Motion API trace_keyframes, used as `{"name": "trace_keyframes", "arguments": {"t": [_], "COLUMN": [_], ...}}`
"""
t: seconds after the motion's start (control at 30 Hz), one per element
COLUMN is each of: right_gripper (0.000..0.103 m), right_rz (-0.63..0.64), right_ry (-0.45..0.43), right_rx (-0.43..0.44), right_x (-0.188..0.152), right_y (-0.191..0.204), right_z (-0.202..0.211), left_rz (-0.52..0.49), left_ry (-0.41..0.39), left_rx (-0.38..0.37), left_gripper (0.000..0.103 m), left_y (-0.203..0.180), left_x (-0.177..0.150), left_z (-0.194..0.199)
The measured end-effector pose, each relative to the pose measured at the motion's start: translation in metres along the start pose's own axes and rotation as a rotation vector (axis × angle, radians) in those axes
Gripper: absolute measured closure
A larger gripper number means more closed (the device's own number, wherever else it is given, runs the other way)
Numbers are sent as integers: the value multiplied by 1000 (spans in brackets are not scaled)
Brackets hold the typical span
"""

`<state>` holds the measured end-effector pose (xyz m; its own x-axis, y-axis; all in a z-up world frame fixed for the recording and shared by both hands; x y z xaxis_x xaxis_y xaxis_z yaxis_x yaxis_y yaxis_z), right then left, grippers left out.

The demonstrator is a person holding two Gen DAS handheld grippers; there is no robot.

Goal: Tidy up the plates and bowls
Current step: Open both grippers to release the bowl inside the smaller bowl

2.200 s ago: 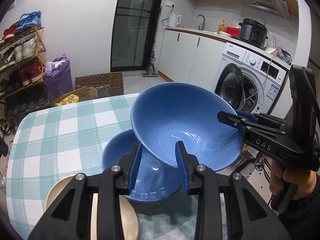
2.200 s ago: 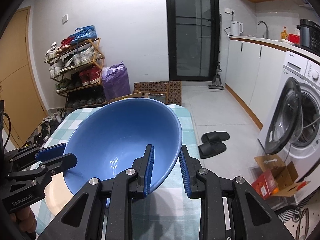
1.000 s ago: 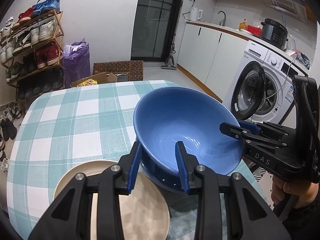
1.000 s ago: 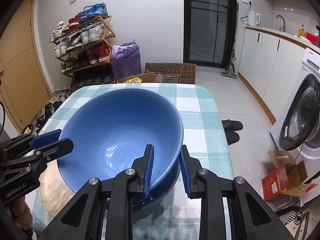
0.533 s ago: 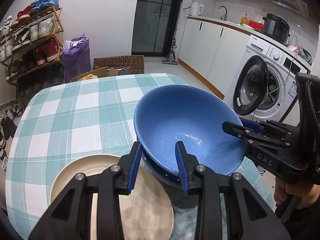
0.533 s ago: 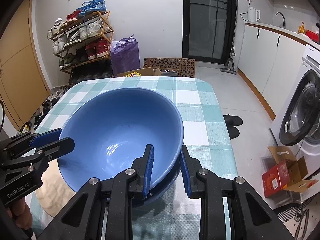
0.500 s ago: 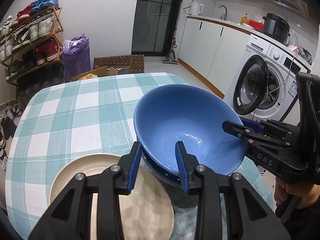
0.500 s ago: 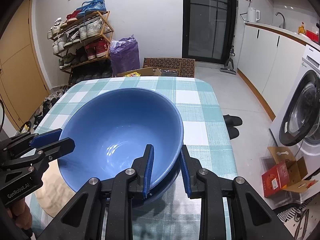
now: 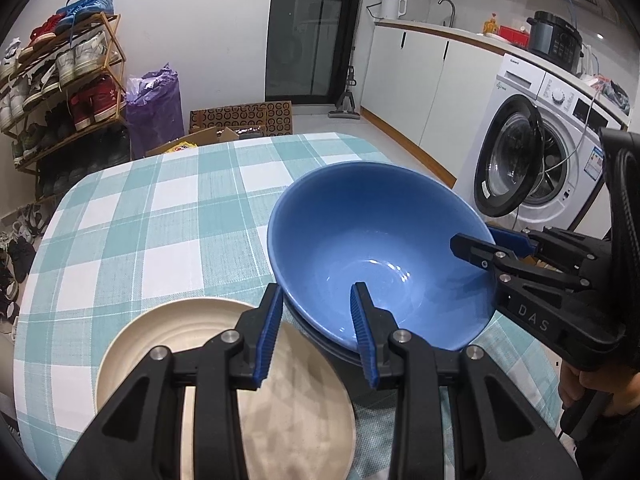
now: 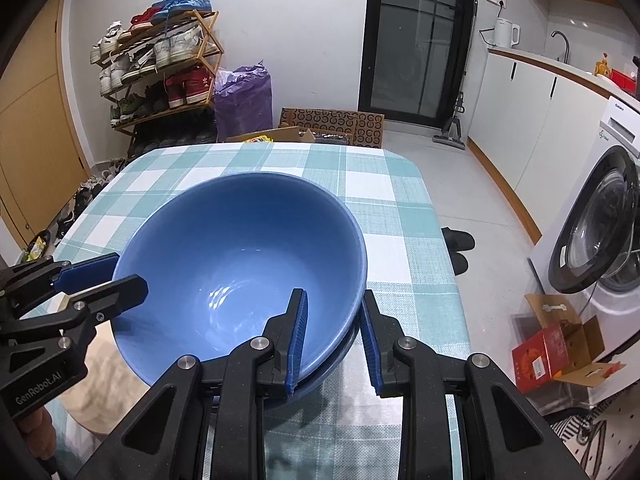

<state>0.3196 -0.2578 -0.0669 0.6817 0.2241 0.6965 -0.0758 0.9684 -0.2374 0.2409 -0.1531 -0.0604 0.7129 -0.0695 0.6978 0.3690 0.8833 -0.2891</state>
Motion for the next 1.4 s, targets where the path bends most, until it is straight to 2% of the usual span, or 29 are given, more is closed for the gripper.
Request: {"name": "trace_keyframes", "arguments": {"t": [0.5, 0.7, 0.77, 1.03, 1.1, 1.17, 1.27, 1.4], "right_gripper": [71, 68, 62, 54, 51, 36, 22, 18], "right_rz": [19, 17, 16, 15, 7, -4, -27, -51], "right_ry": [-11, -12, -11, -6, 3, 4, -24, -34], "right_rx": [-34, -25, -9, 22, 40, 74, 116, 145], "right_x": [-6, -6, -6, -9, -10, -11, -8, -7], "right_y": [4, 5, 6, 7, 7, 6, 3, -1], "right_z": [-1, -2, -2, -2, -2, 0, 9, 14], "left_rz": [-17, -6, -1, 0, 3, 8, 15, 43], "left_ry": [9, 8, 10, 17, 20, 11, 2, -2], "left_rx": [10, -11, -17, -22, -29, -38, -42, -50], "left_gripper": [70, 69, 68, 67, 61, 57, 53, 48], "left_y": [-1, 2, 2, 1, 1, 3, 6, 14], "left_x": [-5, -5, -5, -6, -6, -5, -4, -3], "left_z": [-3, -1, -1, -1, 0, 3, 8, 11]}}
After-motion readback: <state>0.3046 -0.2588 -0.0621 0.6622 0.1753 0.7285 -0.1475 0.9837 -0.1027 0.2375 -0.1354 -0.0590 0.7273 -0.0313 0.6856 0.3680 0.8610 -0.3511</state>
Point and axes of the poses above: each gripper's, at about its wrist camera, not at the fingertips, and z roughly against the way its jaws point, y to its left, x to its top, the point moved 8 cm from there along -z, roughly the way its jaws point, and after that the axes turned 13 degrees about -x, right-handed, at the moved point
